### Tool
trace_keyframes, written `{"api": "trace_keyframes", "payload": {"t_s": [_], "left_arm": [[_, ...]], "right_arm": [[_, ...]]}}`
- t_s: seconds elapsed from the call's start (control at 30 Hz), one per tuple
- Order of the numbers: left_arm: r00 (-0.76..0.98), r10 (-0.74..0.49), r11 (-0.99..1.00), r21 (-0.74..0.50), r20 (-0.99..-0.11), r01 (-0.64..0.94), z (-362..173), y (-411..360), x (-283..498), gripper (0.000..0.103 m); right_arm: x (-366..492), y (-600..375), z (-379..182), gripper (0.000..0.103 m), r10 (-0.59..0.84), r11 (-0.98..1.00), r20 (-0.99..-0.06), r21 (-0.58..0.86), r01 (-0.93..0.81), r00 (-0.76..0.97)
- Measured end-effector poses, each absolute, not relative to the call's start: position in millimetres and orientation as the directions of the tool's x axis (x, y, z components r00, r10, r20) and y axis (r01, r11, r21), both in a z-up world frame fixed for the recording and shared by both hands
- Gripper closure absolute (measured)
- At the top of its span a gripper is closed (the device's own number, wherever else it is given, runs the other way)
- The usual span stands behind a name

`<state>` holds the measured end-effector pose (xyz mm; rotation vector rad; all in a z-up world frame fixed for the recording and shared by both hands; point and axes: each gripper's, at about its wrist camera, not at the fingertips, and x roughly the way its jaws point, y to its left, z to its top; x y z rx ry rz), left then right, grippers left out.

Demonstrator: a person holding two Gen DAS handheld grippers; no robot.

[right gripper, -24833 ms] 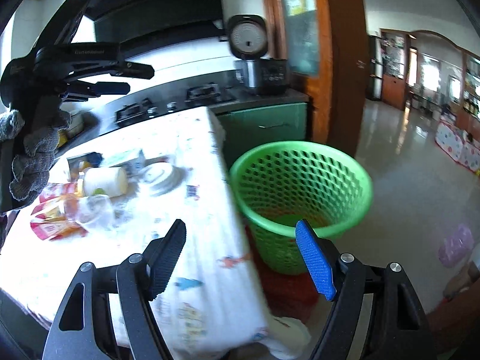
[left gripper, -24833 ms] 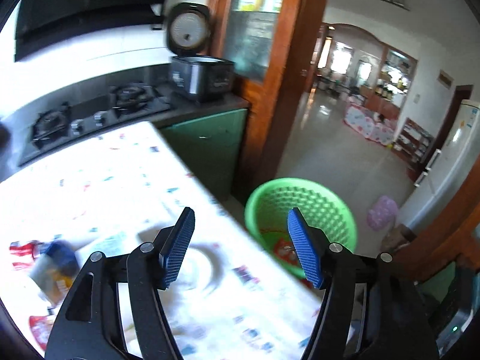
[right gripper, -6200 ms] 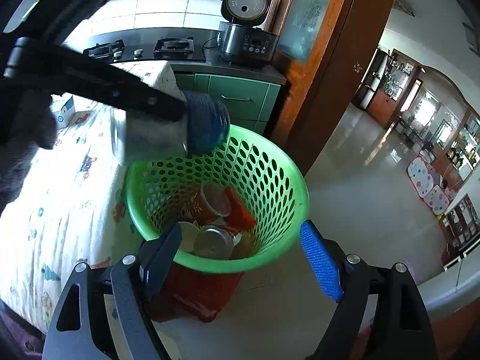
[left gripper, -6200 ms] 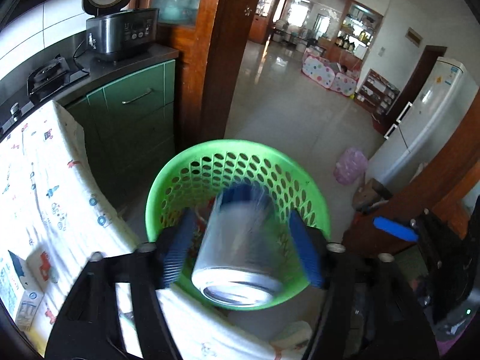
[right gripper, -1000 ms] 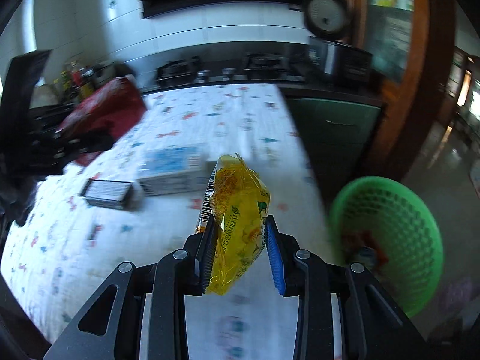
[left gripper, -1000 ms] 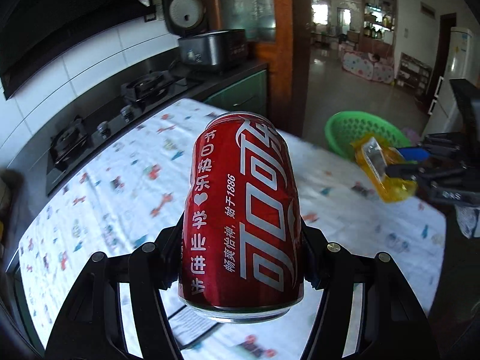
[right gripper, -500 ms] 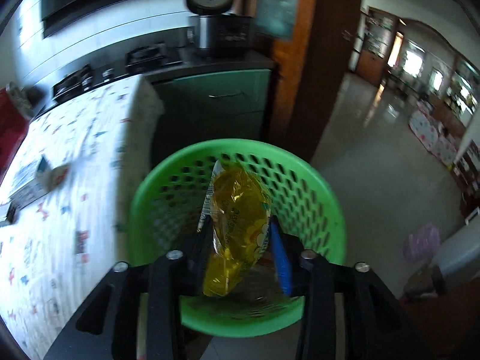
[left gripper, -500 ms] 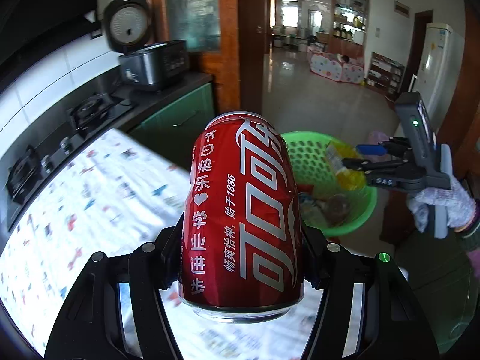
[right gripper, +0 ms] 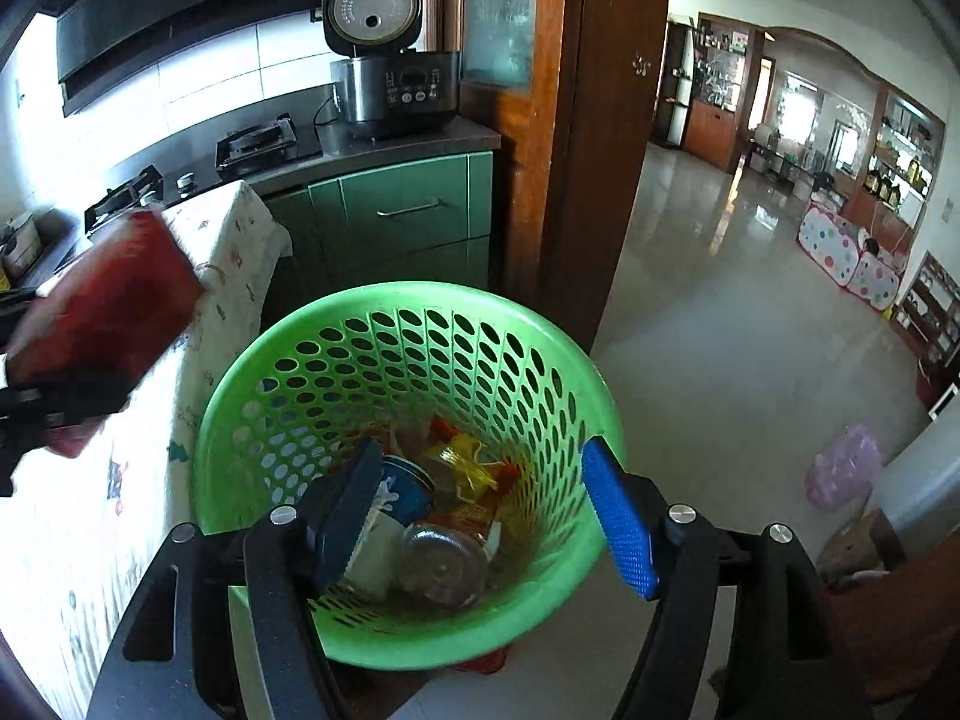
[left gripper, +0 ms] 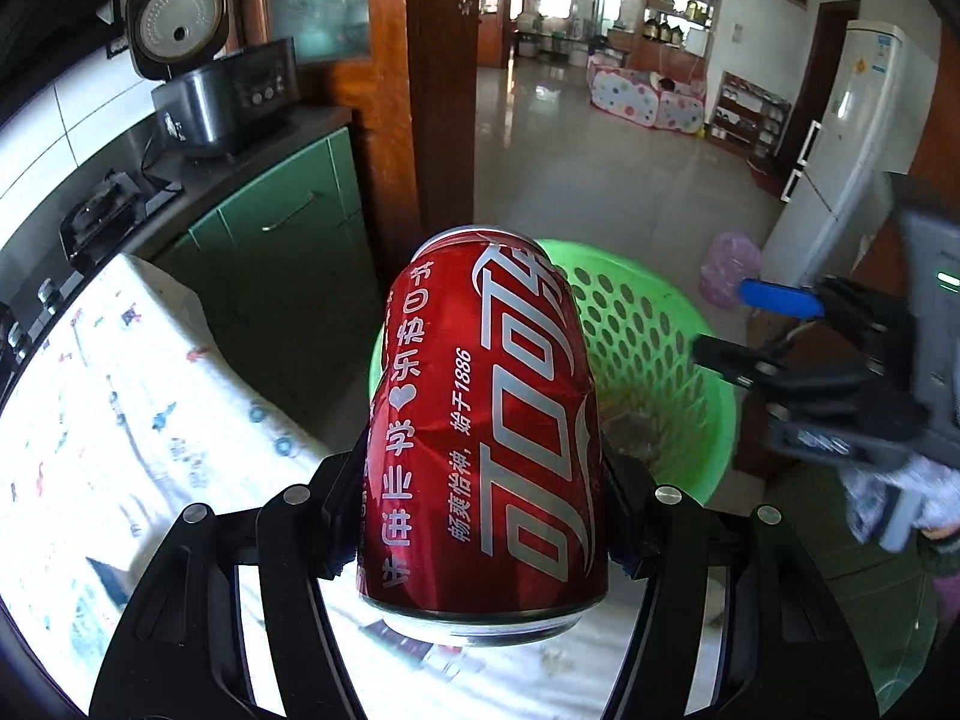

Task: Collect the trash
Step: 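Carry the Coca-Cola can over the green basket and open the left gripper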

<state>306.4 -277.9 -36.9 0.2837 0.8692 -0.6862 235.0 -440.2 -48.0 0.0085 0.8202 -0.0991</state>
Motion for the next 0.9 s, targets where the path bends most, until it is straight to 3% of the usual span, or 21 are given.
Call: {"api": "trace_keyframes", "payload": {"t_s": [0.13,0.37,0.9], "left_arm": [[0.433,-0.435,0.759,-0.062,-0.789,0.649,-47.4,-290.8,314.5,0.040],[0.432,-0.452,0.766,-0.091,-0.780,0.636,-52.0,-293.3,316.7,0.028],[0.562,-0.409,0.832,-0.042,-0.719,0.553,-6.9,-194.4,274.2,0.028]], "right_arm": [[218.7,-444.6,-42.2,0.033,-0.077,0.996,-0.715,-0.018,0.092,0.695],[203.8,-445.7,-37.4,0.033,-0.071,0.996,-0.708,-0.010,0.090,0.703],[195.9,-387.9,-22.2,0.032,0.000,1.000,-0.701,-0.001,0.000,0.713]]}}
